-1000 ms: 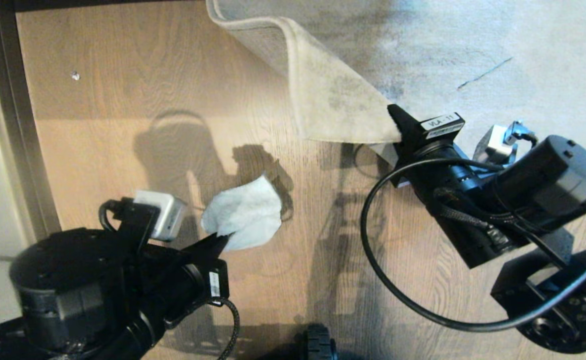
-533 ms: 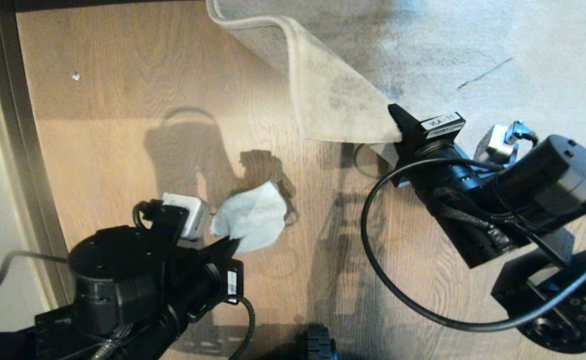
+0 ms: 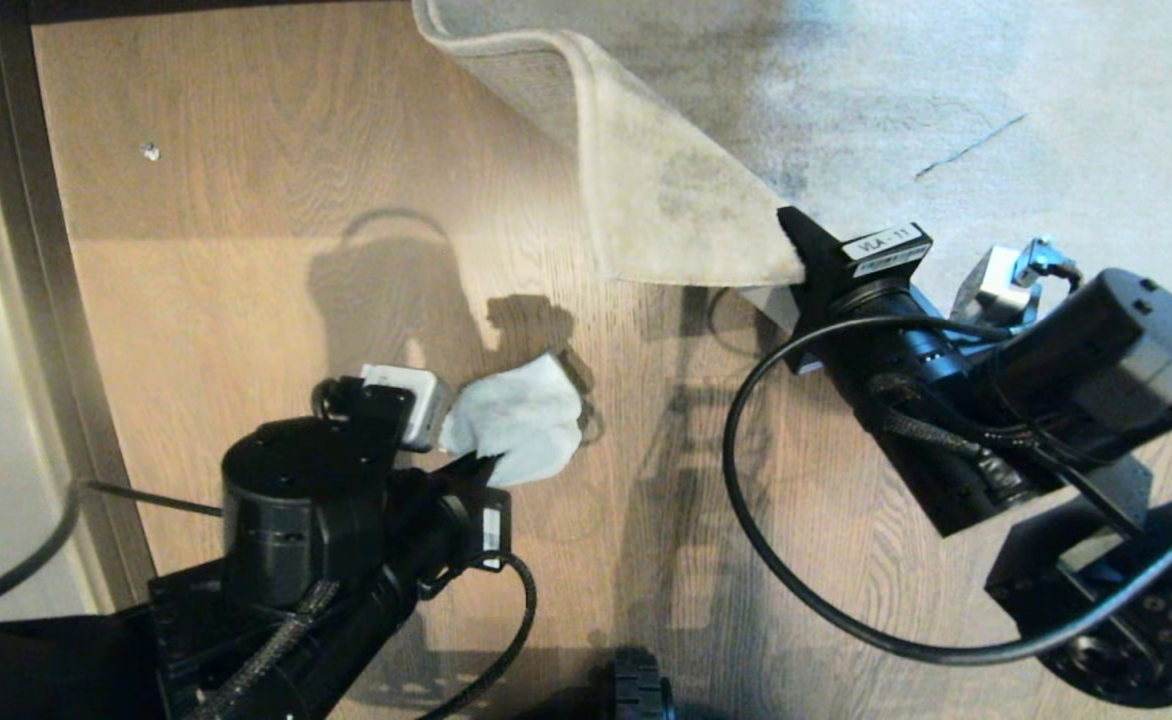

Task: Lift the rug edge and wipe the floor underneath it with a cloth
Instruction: Wipe the floor under the carpet with a rag

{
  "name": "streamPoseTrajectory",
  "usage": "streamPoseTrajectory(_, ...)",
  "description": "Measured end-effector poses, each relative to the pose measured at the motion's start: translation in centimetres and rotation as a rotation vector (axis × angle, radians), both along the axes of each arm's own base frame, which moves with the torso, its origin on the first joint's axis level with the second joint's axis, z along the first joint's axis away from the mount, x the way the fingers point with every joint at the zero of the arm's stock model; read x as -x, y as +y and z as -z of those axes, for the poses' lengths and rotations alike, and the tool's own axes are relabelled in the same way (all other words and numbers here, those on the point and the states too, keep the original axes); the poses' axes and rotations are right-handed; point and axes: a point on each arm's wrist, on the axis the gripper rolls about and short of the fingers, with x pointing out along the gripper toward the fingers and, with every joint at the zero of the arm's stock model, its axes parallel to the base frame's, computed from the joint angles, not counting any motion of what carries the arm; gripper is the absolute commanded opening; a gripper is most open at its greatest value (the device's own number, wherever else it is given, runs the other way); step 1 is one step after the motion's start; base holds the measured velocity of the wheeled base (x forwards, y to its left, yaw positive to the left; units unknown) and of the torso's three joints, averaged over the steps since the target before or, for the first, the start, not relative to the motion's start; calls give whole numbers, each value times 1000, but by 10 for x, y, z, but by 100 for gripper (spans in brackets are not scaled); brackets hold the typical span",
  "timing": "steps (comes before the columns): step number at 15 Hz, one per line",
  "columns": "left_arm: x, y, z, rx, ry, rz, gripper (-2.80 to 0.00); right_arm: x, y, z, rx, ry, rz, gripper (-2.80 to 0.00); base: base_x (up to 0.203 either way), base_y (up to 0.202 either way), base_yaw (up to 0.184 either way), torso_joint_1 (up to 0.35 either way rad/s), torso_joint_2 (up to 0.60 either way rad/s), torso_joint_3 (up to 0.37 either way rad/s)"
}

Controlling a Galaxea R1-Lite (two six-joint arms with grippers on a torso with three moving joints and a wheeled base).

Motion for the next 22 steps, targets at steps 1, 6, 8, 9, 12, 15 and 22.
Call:
streamPoseTrajectory(1,-4,-2,-2,7,-6,-4,-280,0,0,0,3,-1,1,-280,0,0,0,0,0,0)
streamPoseTrajectory(6,-33,-13,-27,90,-78,-37,-280,2,-2,0,6,0,2,-280,0,0,0,0,0,0)
streamPoseTrajectory(8,-49,-15,-39,133,-114,-37,-280,3,-2,-1,6,-2,3,-280,0,0,0,0,0,0)
streamPoseTrajectory(9,-58,-13,-45,150,-128,-39,-280,3,-3,-1,5,-3,3,-280,0,0,0,0,0,0)
streamPoseTrajectory(12,-82,-5,-60,190,-179,-84,-280,4,-4,-1,5,-1,4,-280,0,0,0,0,0,0)
streamPoseTrajectory(15,-103,8,-73,236,-252,-147,-280,5,-5,0,7,1,4,-280,0,0,0,0,0,0)
streamPoseTrajectory(22,-132,74,-87,252,-338,-278,-280,6,-5,-1,6,1,2,-280,0,0,0,0,0,0)
